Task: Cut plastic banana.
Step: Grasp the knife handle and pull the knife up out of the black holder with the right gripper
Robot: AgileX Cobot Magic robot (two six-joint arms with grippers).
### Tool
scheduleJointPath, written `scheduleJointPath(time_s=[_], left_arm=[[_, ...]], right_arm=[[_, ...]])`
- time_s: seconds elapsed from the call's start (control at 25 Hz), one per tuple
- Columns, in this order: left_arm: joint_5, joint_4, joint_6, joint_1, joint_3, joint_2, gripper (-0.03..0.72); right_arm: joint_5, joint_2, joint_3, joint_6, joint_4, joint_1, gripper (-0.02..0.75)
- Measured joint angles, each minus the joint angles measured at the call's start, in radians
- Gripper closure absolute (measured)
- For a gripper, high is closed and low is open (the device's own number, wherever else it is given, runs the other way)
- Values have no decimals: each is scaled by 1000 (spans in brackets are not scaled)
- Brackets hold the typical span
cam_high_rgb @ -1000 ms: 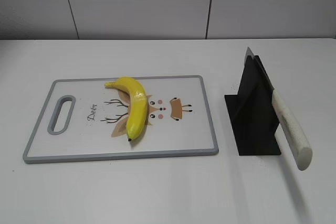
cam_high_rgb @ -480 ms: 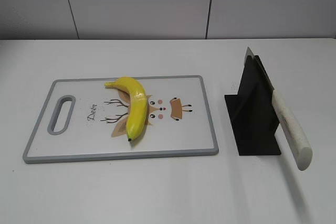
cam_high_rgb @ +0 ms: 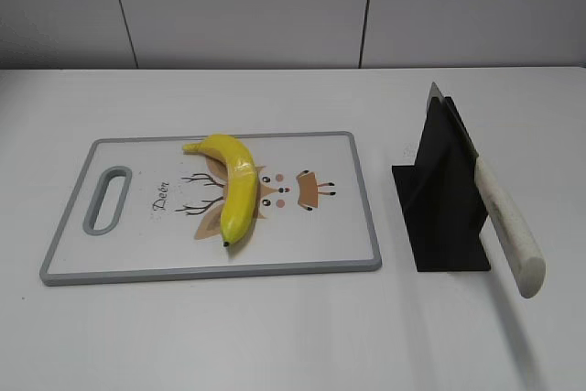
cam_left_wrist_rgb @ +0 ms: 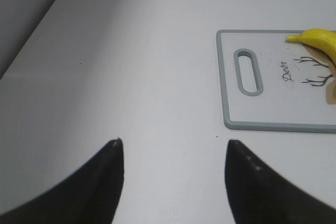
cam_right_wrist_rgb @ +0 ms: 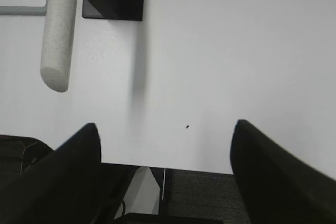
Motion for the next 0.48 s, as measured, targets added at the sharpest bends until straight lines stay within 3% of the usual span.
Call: scheduleJointPath(time_s=[0.48], left_arm=[[0, 0, 0, 0, 0, 0, 117]], right_arm=[[48, 280, -243, -1, -13, 183, 151]])
